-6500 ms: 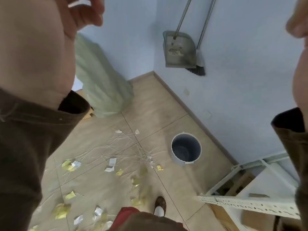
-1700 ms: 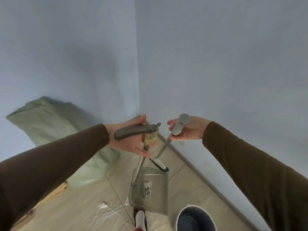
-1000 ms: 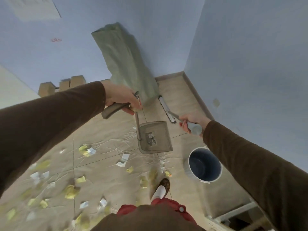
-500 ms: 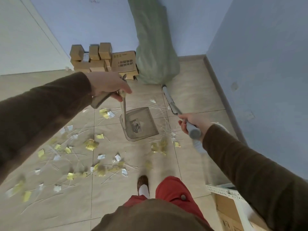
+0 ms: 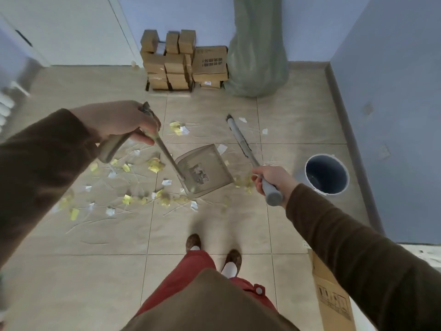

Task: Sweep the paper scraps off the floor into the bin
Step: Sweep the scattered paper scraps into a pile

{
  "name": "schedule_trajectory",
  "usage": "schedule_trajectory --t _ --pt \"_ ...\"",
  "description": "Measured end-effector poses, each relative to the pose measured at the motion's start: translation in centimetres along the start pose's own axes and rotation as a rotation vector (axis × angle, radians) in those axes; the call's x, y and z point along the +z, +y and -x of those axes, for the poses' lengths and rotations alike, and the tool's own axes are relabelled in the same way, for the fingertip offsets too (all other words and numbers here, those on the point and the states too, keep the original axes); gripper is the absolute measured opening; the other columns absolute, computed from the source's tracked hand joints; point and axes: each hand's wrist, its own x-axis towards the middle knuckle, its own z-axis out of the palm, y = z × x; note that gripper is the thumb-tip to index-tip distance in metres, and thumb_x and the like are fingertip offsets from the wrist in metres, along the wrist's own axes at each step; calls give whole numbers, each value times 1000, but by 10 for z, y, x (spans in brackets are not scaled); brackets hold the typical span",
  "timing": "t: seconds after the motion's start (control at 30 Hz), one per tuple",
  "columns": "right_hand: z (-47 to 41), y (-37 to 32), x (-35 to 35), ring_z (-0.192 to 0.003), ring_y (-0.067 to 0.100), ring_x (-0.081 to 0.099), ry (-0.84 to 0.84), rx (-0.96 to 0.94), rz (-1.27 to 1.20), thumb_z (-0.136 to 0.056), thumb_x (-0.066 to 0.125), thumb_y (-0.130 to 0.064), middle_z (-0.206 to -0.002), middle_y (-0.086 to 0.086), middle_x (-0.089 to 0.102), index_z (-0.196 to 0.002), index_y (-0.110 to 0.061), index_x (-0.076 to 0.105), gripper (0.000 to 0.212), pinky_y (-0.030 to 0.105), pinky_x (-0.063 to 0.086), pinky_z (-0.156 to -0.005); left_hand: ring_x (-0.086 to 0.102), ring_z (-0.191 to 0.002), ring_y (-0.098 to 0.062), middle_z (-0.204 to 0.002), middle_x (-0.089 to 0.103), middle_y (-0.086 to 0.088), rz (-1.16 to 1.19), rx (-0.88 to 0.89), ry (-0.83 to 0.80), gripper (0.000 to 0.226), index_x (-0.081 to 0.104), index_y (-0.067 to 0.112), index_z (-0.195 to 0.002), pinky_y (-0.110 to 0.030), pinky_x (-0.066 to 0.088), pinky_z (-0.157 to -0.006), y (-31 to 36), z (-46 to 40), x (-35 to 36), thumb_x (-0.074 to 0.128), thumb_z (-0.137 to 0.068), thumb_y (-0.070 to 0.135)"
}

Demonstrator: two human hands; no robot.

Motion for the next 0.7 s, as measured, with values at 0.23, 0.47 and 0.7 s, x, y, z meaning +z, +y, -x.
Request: schedule_trajectory --t 0.23,0.47,0.7 --pt "21 34 70 -36 3 45 -44 -1 38 -97 61 -15 -68 4 52 -88 -5 54 15 14 44 -34 74 -97 -32 -115 66 -30 196 -56 77 24 62 -11 -110 -35 59 -90 -123 59 -33 65 -86 -5" --pt "33 69 181 -32 3 45 -34 -27 74 -97 61 -14 -72 5 53 -86 -5 54 17 14 42 -33 76 -93 -32 -121 59 -39 314 -158 62 28 68 0 -102 -52 41 -112 -256 103 -80 73 -77 12" --pt "49 107 292 -44 6 47 -20 -43 103 -96 64 -19 -75 5 57 -87 -5 59 18 14 45 -40 76 -92 -31 -97 57 -15 347 -182 44 62 64 -5 -101 -53 43 -109 -377 120 -112 79 -52 29"
